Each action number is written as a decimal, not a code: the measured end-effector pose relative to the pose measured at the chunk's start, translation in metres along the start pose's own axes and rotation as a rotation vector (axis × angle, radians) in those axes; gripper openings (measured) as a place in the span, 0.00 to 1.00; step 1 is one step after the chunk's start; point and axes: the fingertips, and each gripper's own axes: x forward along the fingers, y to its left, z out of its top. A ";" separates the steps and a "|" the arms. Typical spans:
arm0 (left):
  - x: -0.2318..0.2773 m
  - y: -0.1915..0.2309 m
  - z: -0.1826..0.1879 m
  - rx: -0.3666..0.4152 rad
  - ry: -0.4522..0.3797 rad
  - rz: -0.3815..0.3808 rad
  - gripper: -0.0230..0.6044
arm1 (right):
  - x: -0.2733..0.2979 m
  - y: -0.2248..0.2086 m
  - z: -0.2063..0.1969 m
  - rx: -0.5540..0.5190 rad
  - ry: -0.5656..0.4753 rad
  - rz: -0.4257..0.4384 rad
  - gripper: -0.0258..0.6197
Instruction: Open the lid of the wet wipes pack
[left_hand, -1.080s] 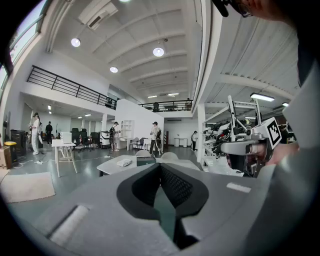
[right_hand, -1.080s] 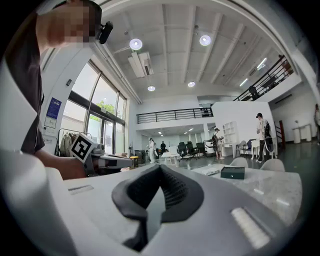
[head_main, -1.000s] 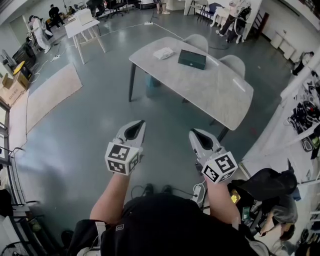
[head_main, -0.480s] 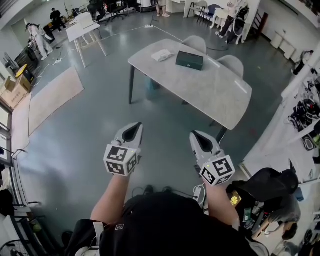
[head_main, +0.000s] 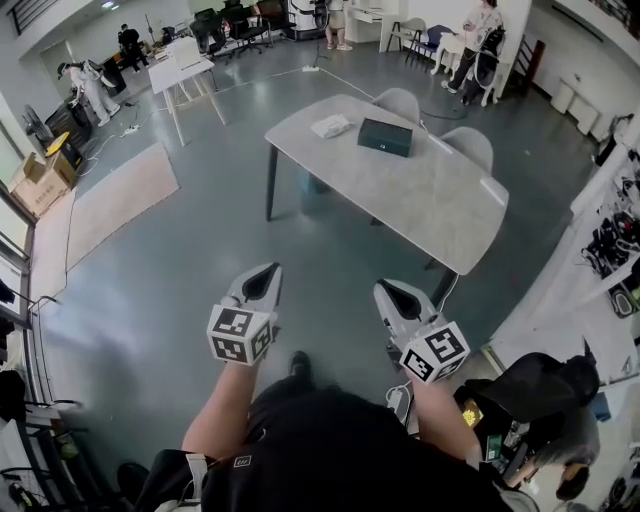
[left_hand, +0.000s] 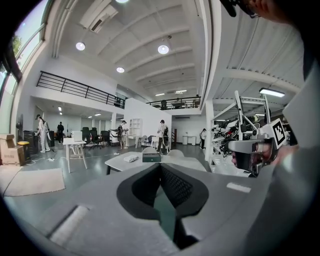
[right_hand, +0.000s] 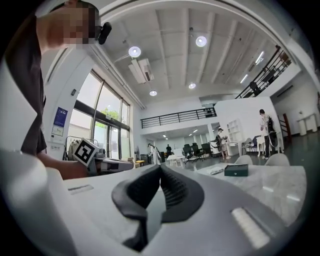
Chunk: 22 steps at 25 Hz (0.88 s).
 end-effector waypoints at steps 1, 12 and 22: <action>0.001 0.001 0.000 0.000 -0.002 0.004 0.05 | 0.003 -0.001 -0.001 -0.002 0.006 0.006 0.04; 0.039 0.044 0.000 -0.028 -0.024 0.022 0.05 | 0.054 -0.031 -0.010 0.008 0.052 0.005 0.05; 0.128 0.120 -0.001 -0.054 0.018 -0.013 0.05 | 0.157 -0.077 -0.024 0.037 0.114 0.013 0.08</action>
